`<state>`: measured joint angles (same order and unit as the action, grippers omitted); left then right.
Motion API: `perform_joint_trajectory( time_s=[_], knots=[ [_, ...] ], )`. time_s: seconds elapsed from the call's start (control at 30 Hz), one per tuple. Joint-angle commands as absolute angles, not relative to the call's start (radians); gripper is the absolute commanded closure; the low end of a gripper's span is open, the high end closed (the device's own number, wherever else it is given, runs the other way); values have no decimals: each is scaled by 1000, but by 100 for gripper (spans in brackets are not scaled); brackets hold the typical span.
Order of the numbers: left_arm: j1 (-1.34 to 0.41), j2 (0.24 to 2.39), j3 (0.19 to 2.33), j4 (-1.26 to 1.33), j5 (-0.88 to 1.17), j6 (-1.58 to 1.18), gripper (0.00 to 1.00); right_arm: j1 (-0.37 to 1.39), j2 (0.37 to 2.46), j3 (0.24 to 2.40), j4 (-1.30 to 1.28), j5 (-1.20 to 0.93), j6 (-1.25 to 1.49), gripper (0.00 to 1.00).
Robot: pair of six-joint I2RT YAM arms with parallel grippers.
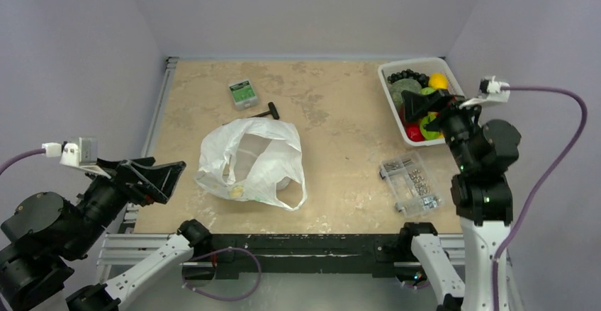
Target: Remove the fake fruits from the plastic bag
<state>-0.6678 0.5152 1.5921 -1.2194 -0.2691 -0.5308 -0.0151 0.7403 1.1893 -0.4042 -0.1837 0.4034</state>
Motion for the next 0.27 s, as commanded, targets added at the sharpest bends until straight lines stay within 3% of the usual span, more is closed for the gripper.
perform_joint_trajectory(
  time_s=[0.0, 0.1, 0.23],
  knots=[
    [-662, 505, 1577, -1161, -374, -498, 0, -8, 609, 1152, -396, -125, 412, 1],
    [-661, 509, 1560, -1147, -400, -500, 0, -8, 623, 1161, -431, -15, 456, 1],
    [-661, 549, 1577, -1154, -405, -481, 0, -8, 617, 1103, -390, -41, 404, 1]
  ],
)
